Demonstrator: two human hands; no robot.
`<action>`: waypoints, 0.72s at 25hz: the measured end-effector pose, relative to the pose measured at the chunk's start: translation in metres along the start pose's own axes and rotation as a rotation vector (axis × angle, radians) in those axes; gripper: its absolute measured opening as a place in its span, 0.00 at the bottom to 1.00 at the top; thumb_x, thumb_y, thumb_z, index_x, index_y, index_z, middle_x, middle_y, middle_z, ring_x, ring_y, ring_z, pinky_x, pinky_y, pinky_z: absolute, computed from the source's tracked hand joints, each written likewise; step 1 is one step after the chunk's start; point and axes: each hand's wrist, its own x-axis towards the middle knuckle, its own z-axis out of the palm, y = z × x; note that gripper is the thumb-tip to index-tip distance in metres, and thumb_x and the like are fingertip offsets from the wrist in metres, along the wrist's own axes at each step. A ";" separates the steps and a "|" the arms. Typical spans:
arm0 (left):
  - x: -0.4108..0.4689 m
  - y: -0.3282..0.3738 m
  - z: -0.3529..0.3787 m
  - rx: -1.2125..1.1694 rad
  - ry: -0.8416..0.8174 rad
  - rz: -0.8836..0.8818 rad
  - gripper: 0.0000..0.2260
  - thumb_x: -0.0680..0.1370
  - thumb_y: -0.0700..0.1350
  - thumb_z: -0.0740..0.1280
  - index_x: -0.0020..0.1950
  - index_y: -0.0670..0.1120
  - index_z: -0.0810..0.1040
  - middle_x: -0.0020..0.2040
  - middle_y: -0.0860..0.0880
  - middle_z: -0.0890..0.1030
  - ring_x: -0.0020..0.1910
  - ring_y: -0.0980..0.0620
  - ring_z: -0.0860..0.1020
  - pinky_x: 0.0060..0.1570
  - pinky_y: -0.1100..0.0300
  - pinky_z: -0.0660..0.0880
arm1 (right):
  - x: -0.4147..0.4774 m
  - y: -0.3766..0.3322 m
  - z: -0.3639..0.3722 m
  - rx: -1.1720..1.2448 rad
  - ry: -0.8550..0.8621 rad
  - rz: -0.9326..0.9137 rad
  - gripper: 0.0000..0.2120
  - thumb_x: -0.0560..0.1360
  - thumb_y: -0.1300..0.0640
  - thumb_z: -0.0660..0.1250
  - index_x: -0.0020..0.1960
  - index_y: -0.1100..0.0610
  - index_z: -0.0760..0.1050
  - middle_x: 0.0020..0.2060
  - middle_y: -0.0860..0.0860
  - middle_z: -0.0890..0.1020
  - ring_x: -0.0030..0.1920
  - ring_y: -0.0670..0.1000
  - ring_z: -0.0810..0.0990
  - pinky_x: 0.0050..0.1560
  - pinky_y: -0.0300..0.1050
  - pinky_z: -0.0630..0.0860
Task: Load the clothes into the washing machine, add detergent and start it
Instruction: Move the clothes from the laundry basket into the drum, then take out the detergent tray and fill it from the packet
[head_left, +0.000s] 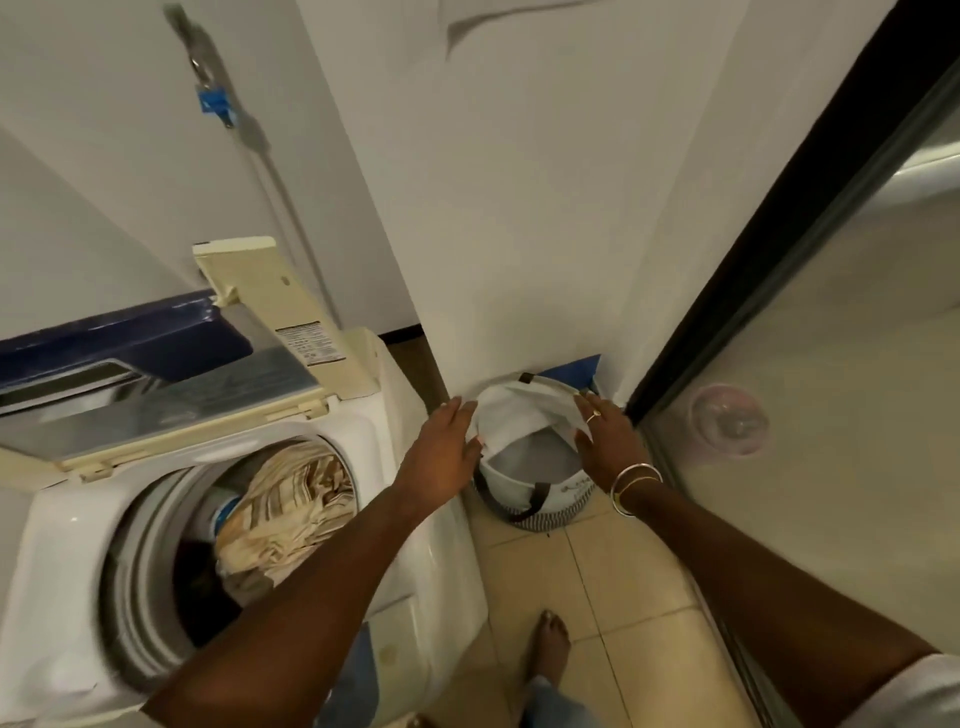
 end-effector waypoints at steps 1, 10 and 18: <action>0.007 -0.001 0.006 0.001 -0.005 -0.017 0.26 0.83 0.53 0.60 0.79 0.48 0.60 0.79 0.44 0.60 0.78 0.44 0.60 0.75 0.47 0.63 | 0.004 0.010 0.001 0.013 -0.003 0.014 0.27 0.80 0.54 0.63 0.77 0.55 0.62 0.75 0.56 0.66 0.75 0.57 0.63 0.75 0.53 0.62; 0.035 0.004 0.026 -0.052 -0.055 -0.047 0.27 0.82 0.56 0.60 0.79 0.49 0.59 0.80 0.46 0.59 0.78 0.46 0.59 0.74 0.52 0.63 | 0.023 0.024 0.010 0.044 -0.058 0.027 0.27 0.80 0.51 0.63 0.77 0.53 0.62 0.75 0.54 0.66 0.75 0.55 0.63 0.75 0.53 0.60; 0.005 0.012 -0.033 -0.098 0.018 0.030 0.26 0.83 0.56 0.59 0.79 0.50 0.58 0.81 0.49 0.55 0.79 0.49 0.57 0.75 0.53 0.60 | 0.005 -0.052 -0.030 0.125 0.066 -0.010 0.26 0.81 0.53 0.62 0.77 0.54 0.61 0.76 0.55 0.63 0.76 0.56 0.60 0.76 0.52 0.58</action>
